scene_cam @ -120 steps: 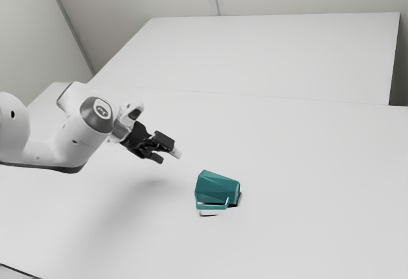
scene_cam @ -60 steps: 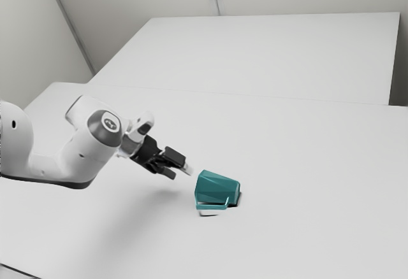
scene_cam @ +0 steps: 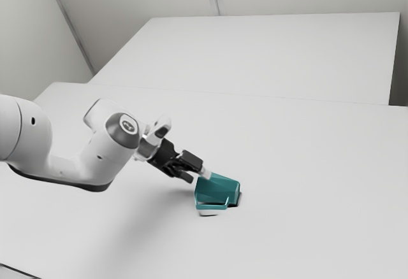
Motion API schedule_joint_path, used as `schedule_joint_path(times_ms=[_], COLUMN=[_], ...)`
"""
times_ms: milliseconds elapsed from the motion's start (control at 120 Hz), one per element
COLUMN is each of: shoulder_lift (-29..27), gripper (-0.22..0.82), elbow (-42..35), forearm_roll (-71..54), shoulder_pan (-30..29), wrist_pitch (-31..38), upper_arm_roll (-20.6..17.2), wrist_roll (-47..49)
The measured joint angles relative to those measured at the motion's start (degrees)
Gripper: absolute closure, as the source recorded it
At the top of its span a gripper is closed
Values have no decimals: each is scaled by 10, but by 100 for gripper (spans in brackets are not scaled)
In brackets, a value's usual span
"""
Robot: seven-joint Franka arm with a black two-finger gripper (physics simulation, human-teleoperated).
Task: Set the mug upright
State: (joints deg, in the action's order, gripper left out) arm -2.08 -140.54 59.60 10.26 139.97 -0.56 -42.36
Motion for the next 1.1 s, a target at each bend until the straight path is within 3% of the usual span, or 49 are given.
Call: schedule_joint_path(times_ms=[633, 892, 1100], shoulder_lift=[7, 4, 4], gripper=[40, 67, 75], elbow=[19, 27, 51], forearm_roll=[20, 19, 13], shoulder_pan=[37, 32, 20], wrist_pitch=[24, 25, 29], upper_arm_roll=[-25, -32, -43], wrist_roll=[-6, -3, 4])
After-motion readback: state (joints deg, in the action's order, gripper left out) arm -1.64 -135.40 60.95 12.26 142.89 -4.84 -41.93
